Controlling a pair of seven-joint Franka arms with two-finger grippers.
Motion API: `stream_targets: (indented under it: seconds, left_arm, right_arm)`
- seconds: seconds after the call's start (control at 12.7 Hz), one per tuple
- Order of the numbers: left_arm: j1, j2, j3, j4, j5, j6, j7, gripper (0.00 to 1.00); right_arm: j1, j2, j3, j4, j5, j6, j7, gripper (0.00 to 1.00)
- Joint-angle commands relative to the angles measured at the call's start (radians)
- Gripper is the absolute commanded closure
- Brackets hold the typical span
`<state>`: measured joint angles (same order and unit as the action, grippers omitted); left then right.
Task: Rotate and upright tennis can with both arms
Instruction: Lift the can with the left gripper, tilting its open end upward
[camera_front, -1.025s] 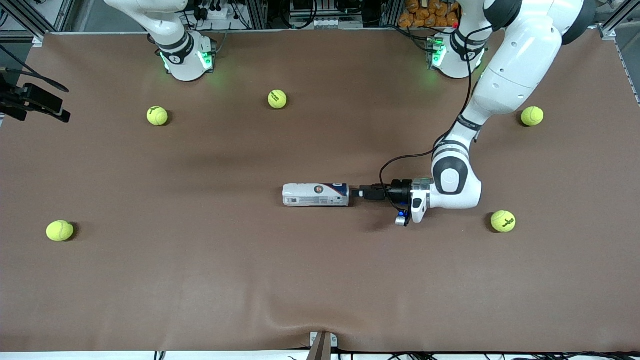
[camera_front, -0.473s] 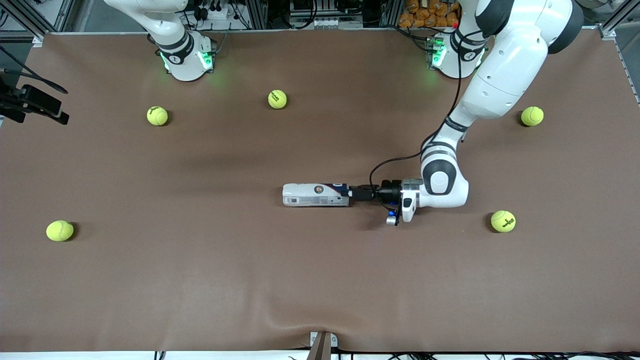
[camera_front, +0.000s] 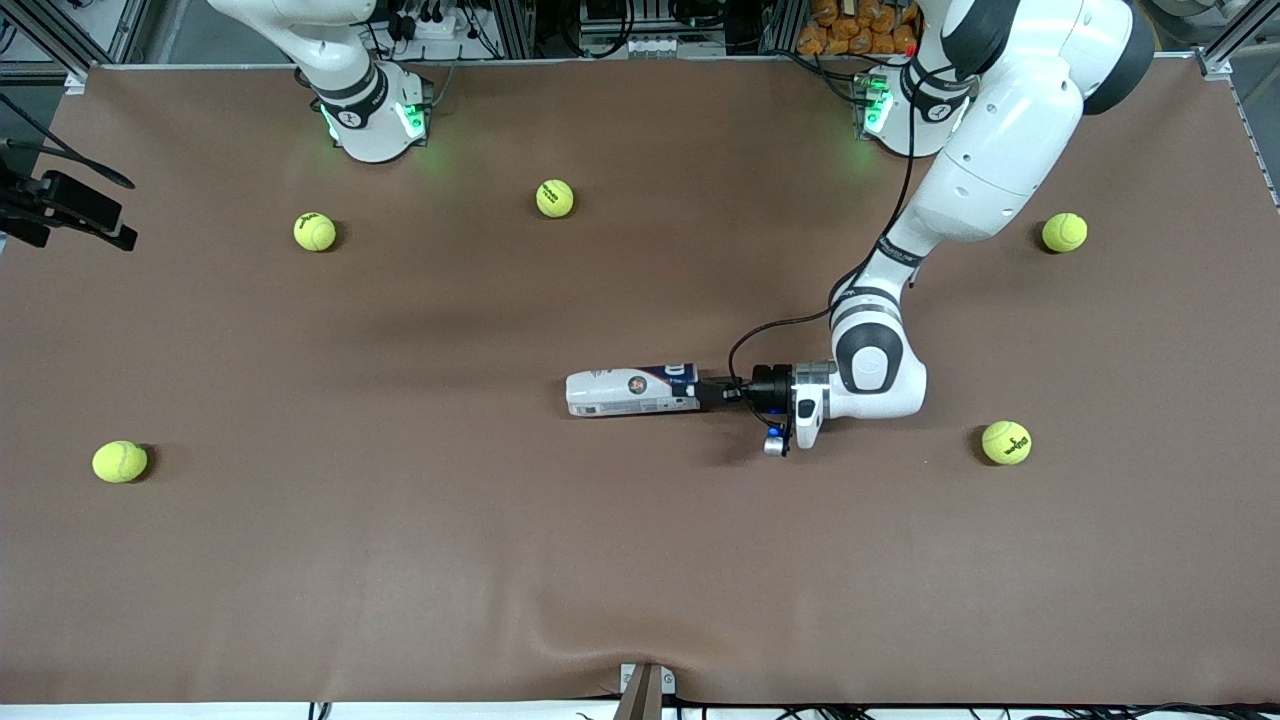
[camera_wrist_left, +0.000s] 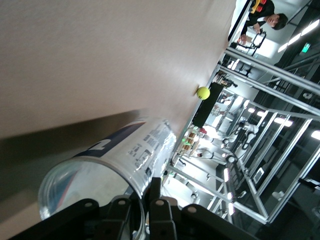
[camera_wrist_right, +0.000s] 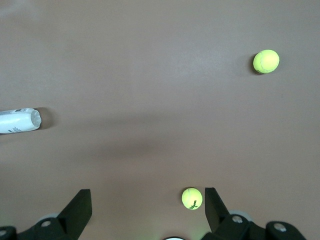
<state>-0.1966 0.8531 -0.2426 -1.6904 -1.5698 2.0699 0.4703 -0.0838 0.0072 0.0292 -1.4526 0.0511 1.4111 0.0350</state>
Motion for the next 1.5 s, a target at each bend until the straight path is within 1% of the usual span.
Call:
stream_targets:
  seconds: [0.0,0.24,0.55,0.63,0.87,1.42]
  left_arm:
    - [-0.007,-0.025,0.003,0.029,-0.012,0.006,-0.125,1.00]
    - [-0.009,-0.061,0.002,0.061,-0.003,0.006,-0.275,1.00]
    - [-0.017,-0.129,0.002,0.064,0.001,0.007,-0.447,1.00]
    - [-0.018,-0.152,0.002,0.066,0.031,0.007,-0.497,1.00]
    - [-0.020,-0.212,0.000,0.092,0.172,0.007,-0.703,1.00]
    - [-0.027,-0.266,-0.003,0.193,0.520,-0.004,-1.102,1.00]
  right_arm:
    - [0.002,-0.004,0.000,-0.006,0.003,0.015,0.017,0.00]
    - [0.001,-0.001,0.001,-0.005,0.001,0.022,0.017,0.00]
    - [-0.004,-0.001,0.000,-0.005,-0.002,0.022,0.017,0.00]
    - [-0.007,-0.001,0.000,-0.005,-0.002,0.020,0.017,0.00]
    - [-0.005,-0.001,-0.002,-0.005,-0.002,0.022,0.017,0.00]
    - [-0.007,-0.001,-0.002,-0.005,-0.002,0.022,0.017,0.00]
